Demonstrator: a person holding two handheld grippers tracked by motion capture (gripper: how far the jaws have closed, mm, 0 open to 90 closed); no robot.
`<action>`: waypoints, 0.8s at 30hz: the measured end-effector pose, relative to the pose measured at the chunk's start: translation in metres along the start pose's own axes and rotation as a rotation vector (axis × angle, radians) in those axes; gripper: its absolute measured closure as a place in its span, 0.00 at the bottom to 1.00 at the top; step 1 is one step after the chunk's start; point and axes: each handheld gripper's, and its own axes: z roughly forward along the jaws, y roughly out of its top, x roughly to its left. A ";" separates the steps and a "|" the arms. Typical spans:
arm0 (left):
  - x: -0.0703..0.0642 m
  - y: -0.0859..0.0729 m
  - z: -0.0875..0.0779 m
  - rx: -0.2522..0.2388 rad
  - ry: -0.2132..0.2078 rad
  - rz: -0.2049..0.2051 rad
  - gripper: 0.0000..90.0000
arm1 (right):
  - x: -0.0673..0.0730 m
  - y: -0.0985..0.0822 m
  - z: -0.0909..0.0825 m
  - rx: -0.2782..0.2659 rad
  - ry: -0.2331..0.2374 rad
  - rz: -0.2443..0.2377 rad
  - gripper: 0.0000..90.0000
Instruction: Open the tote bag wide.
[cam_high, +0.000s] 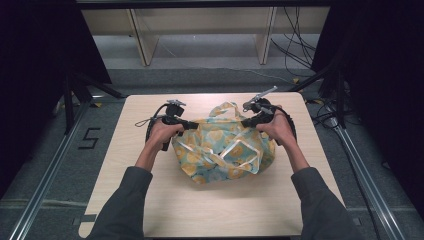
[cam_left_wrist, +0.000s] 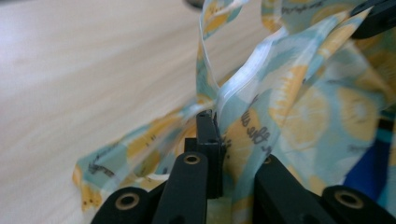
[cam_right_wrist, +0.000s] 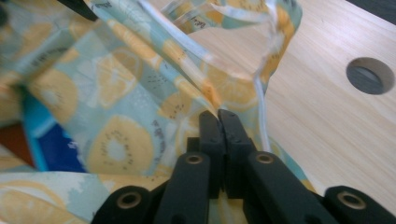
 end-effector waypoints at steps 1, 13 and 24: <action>0.003 -0.001 0.002 0.032 0.021 0.002 0.93 | 0.001 0.001 0.001 0.028 -0.023 -0.019 0.95; -0.005 0.000 0.005 0.072 0.073 0.066 0.99 | 0.035 0.016 -0.042 -0.106 0.016 -0.080 1.00; 0.000 -0.001 0.002 0.074 0.093 0.058 0.99 | 0.057 -0.020 -0.002 0.299 0.101 -0.232 1.00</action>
